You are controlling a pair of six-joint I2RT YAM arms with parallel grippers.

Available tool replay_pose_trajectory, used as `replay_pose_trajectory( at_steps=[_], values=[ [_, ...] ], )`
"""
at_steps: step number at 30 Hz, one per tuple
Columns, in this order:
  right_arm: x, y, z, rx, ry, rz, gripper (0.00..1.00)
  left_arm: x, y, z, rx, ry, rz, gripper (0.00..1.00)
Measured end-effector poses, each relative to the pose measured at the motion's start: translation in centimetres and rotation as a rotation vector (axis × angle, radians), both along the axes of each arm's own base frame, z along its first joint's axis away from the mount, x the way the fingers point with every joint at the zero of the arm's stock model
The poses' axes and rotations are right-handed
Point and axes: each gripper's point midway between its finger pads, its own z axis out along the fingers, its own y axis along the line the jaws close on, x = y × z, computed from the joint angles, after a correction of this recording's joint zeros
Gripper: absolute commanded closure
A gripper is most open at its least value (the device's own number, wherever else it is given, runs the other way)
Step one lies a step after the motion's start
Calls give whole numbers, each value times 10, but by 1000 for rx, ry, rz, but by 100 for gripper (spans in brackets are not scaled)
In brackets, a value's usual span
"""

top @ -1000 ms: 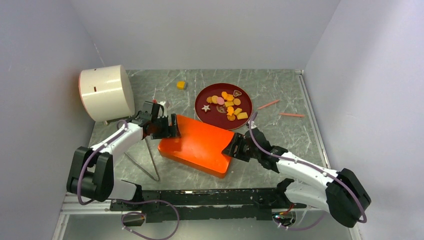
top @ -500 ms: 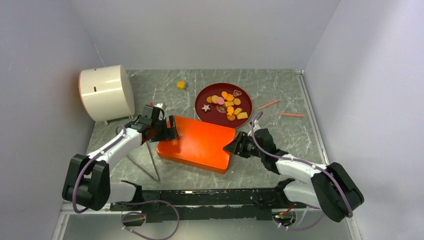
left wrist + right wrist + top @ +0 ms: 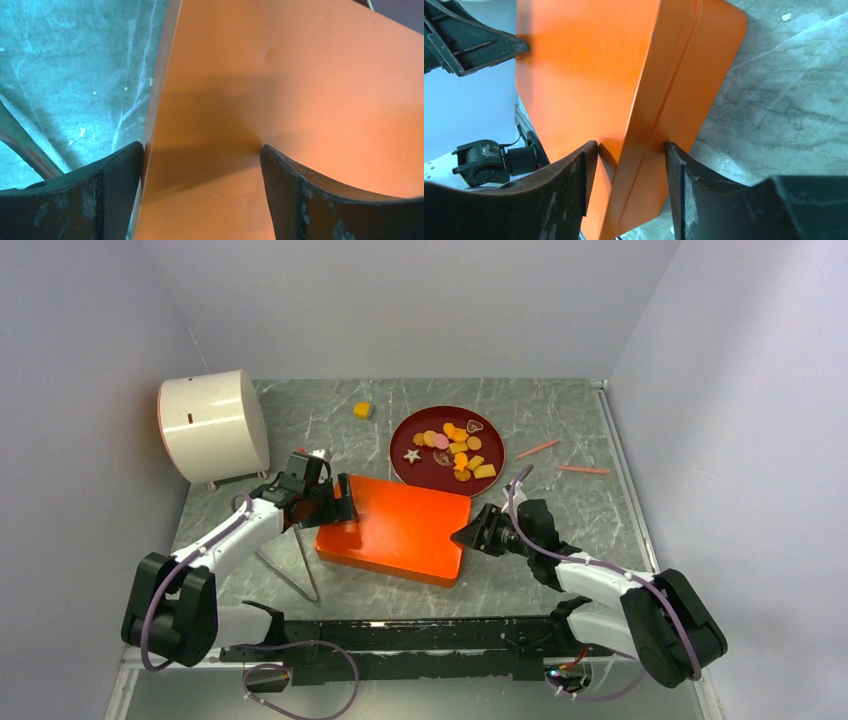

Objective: Pack the cookies

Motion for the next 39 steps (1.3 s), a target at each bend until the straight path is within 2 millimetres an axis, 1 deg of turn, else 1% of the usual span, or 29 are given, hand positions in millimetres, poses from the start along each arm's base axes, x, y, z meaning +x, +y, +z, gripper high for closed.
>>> replay_pose_trajectory(
  at_steps=[4, 7, 11, 14, 18, 21, 24, 26, 29, 32, 34, 37, 39],
  values=[
    [4, -6, 5, -10, 7, -6, 34, -9, -3, 1, 9, 17, -19, 11],
    [13, -9, 14, -3, -5, -15, 31, -13, -4, 4, 18, 31, -30, 11],
    [30, -11, 31, 22, -35, -28, 30, -6, -4, 14, 25, 11, -20, 10],
    [39, -14, 32, 25, -26, -41, 31, 3, -1, 23, 19, -16, 0, 10],
    [55, -19, 33, 24, -22, -69, 34, 18, 9, 31, 9, -53, 46, 11],
    [69, -26, 32, 16, -23, -101, 37, 31, 15, 35, 14, -67, 69, 11],
    [79, -36, 25, 6, -14, -132, 40, 46, 14, 37, 19, -80, 68, 12],
    [83, -42, 19, 1, -2, -151, 42, 53, 12, 33, 24, -79, 65, 12],
    [86, -47, 11, -4, 16, -158, 46, 55, 12, 20, 39, -48, 57, 12],
    [84, -45, 5, 6, 25, -139, 53, 54, 13, 9, 53, -20, 51, 13],
    [85, -43, 6, 21, 10, -125, 57, 54, 13, 5, 57, -10, 49, 14],
    [85, -42, 6, 42, -10, -112, 62, 58, 12, 4, 53, -18, 49, 15],
    [85, -41, 6, 60, -18, -104, 68, 60, 11, 4, 46, -22, 46, 16]
  ],
)
